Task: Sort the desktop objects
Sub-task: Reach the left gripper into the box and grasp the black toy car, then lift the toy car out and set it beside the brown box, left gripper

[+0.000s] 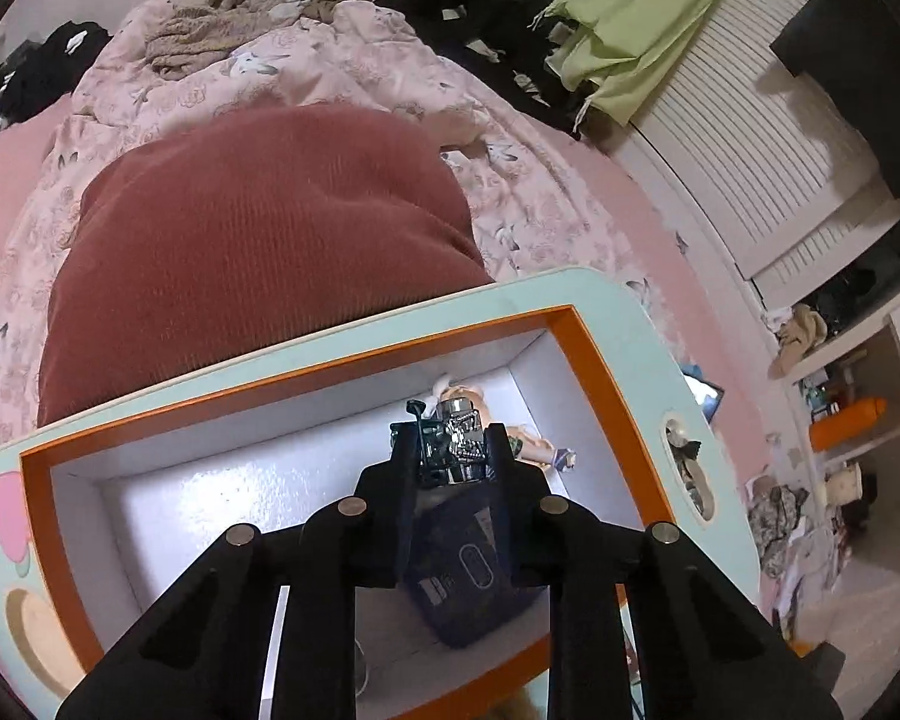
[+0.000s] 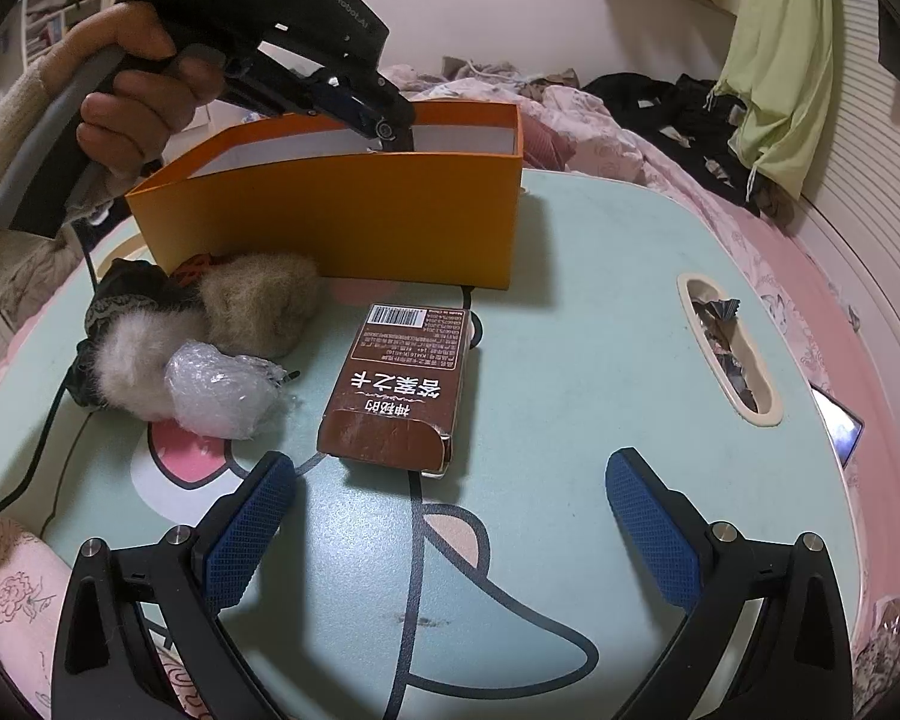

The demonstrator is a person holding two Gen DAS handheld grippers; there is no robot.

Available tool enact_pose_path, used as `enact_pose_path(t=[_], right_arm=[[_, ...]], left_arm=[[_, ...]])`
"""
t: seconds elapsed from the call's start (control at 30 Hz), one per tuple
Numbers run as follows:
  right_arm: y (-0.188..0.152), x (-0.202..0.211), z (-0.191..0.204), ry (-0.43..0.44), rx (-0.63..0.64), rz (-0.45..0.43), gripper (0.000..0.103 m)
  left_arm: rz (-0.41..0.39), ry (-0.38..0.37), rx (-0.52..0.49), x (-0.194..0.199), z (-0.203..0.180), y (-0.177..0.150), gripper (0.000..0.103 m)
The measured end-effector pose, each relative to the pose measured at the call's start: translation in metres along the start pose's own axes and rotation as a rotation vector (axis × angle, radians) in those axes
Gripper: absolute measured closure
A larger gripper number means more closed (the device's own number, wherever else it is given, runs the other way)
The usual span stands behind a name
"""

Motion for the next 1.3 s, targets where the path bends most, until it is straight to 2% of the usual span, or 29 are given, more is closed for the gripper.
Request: enact_pose_path(t=[0.1,0.27,0.4,0.5,0.63,0.8,0.87,0.93,0.97,1.07,1.13,1.17,1.23,1.27,1.3], right_arm=[[0.001,0.0,0.0,0.001,-0.001,0.0,0.0],[0.003,-0.001,0.001,-0.001,-0.003,0.0,0.0],[0.002,0.0,0.0,-0.001,-0.004,0.0,0.0],[0.002,0.0,0.0,-0.002,-0.005,0.0,0.0],[0.002,0.0,0.001,-0.003,-0.007,-0.001,0.0],[0.001,0.0,0.0,-0.005,-0.01,-0.001,0.0],[0.001,0.001,0.0,-0.005,-0.011,-0.001,0.0],[0.002,0.001,0.001,-0.006,-0.012,-0.001,0.0],[0.001,0.001,0.0,-0.005,-0.012,-0.001,0.0],[0.002,0.001,0.0,-0.007,-0.013,-0.001,0.0],[0.004,0.001,0.001,-0.007,-0.013,0.0,0.0],[0.004,0.001,0.001,-0.008,-0.014,0.0,0.0],[0.003,0.0,0.001,-0.009,-0.015,0.0,0.0],[0.003,0.0,0.001,-0.009,-0.015,0.0,0.0],[0.003,0.001,0.001,-0.009,-0.016,0.0,0.0]], left_arm=[[-0.044,-0.016,0.014,0.013,-0.002,0.001,0.081],[-0.153,-0.061,-0.034,0.066,-0.016,-0.014,0.081],[-0.196,-0.142,-0.084,0.107,-0.028,-0.055,0.081],[-0.181,-0.173,-0.11,0.105,-0.031,-0.084,0.081],[-0.168,-0.153,-0.104,0.08,-0.025,-0.109,0.081],[-0.132,-0.226,-0.077,0.064,-0.019,-0.13,0.08],[-0.145,-0.231,-0.043,0.07,-0.012,-0.136,0.07],[-0.208,-0.255,0.026,0.086,0.006,-0.144,0.051],[-0.234,-0.255,0.046,0.092,0.01,-0.149,0.048],[-0.318,-0.213,0.076,0.118,0.027,-0.174,0.04],[-0.358,-0.076,0.053,0.128,0.033,-0.198,0.024],[-0.37,-0.016,0.045,0.129,0.036,-0.203,0.021],[-0.38,0.127,0.03,0.124,0.043,-0.222,0.02],[-0.345,0.177,0.024,0.115,0.045,-0.23,0.02],[-0.313,0.193,0.017,0.108,0.045,-0.233,0.02]])
Point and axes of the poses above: each gripper's, at about its wrist camera, not at the fingertips, and x roughly against the way its jaws point, z to its left, y to its top, the point moved 3 cm from there along -x, roughly the way its jaws point, and after that the axes turned 8 degrees about x, right-handed, at the moved point
